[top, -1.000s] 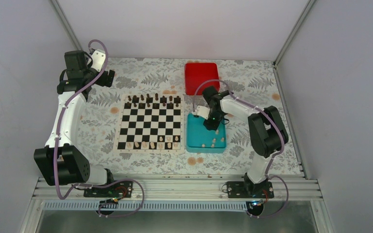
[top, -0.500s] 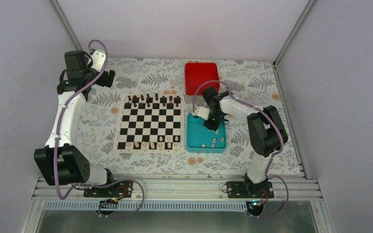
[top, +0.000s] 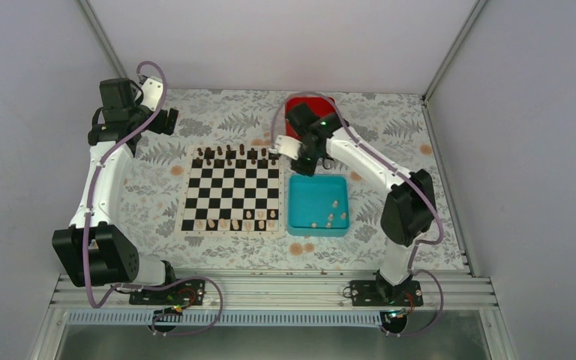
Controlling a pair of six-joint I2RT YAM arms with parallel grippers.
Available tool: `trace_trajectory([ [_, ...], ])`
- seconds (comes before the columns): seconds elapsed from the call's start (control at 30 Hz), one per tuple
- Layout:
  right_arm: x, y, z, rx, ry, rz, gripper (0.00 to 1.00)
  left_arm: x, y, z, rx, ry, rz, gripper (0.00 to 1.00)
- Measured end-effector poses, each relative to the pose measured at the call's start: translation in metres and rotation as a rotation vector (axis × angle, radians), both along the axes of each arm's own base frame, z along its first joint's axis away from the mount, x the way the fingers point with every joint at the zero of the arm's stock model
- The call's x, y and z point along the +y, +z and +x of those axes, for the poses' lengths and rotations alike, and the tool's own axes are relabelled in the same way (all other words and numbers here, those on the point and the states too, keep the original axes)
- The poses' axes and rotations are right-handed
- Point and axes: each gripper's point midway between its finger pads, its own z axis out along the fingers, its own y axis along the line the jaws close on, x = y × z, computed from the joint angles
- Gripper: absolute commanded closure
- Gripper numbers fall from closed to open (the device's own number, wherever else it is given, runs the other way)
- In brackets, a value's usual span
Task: Set up the chess pieces on the board
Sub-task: Pick up the chess piece from the storage box, then place the chess piece on the chessboard.
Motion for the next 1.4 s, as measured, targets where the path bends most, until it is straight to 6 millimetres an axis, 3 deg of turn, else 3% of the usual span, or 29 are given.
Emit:
trace_trajectory([
  [0.1, 0.045, 0.037, 0.001, -0.078, 0.084, 0.052, 0.91, 0.0, 0.0, 0.0, 0.0, -0.002, -0.001, 0.0],
  [0.2, 0.091, 0.049, -0.004, -0.111, 0.175, 0.079, 0.91, -0.001, 0.0, 0.0, 0.0, -0.005, -0.003, 0.0],
  [0.27, 0.117, 0.041, -0.011, -0.105, 0.229, 0.075, 0.91, -0.002, 0.0, 0.0, 0.001, -0.008, -0.006, 0.0],
  [0.37, 0.149, 0.013, -0.024, -0.07, 0.302, 0.044, 0.92, -0.003, 0.0, 0.0, 0.001, -0.015, -0.01, 0.0],
  [0.53, 0.179, -0.037, -0.046, -0.004, 0.392, -0.018, 0.91, -0.004, 0.001, -0.001, 0.001, -0.022, -0.014, 0.0],
  [0.67, 0.19, -0.057, -0.065, 0.029, 0.448, -0.047, 0.91, -0.005, 0.001, -0.001, 0.001, -0.024, -0.016, 0.0],
  [0.83, 0.198, -0.061, -0.079, 0.044, 0.485, -0.046, 0.91, -0.005, 0.001, -0.001, 0.001, -0.026, -0.017, 0.0],
  [1.4, 0.196, -0.087, -0.091, 0.115, 0.501, -0.053, 0.91, -0.005, 0.001, -0.001, 0.0, -0.026, -0.017, 0.0],
])
